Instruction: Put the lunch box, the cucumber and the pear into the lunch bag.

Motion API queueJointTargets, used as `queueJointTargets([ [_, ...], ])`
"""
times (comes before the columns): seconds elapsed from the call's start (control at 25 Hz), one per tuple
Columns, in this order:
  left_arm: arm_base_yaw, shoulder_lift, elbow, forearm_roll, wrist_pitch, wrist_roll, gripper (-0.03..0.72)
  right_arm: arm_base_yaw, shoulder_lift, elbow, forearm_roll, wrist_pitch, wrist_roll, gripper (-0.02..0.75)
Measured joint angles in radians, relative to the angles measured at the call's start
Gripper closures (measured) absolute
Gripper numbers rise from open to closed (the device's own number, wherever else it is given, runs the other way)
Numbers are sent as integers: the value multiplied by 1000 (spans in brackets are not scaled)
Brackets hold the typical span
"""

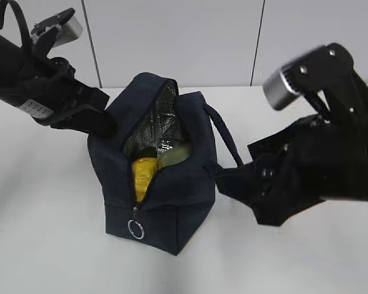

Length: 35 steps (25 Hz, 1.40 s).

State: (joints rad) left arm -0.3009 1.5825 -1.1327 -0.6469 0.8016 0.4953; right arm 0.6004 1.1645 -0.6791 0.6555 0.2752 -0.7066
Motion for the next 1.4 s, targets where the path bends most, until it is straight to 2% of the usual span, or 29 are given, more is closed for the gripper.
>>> queueJointTargets([
  [0.16, 0, 0, 0, 7, -2, 0, 667, 88, -25, 81, 198, -123, -198, 195],
  [0.32, 0, 0, 0, 9, -7, 0, 667, 167, -25, 106, 241, -180, -258, 253],
  [0.44, 0, 0, 0, 9, -8, 2, 667, 186, -27, 108, 268, -206, -265, 296],
  [0.56, 0, 0, 0, 9, -8, 20, 648, 189, -27, 108, 296, -215, -267, 308],
  [0.64, 0, -1, 0, 9, -8, 35, 583, 189, -27, 108, 303, -215, -267, 310],
  [0.8, 0, -21, 0, 13, -9, 53, 331, 189, -27, 108, 310, -221, -267, 314],
  [0.88, 0, -46, 0, 14, -6, 65, 260, 189, -27, 106, 337, -230, -268, 318],
  [1.08, 0, -111, 0, 12, 23, 124, 226, 189, -27, 93, 419, -239, -268, 327],
  [1.24, 0, -149, 0, -10, 45, 184, 222, 189, -27, 90, 451, -179, -274, 328],
  [1.4, 0, -172, 0, -19, 70, 234, 222, 189, -27, 97, 468, -130, -446, 340],
])
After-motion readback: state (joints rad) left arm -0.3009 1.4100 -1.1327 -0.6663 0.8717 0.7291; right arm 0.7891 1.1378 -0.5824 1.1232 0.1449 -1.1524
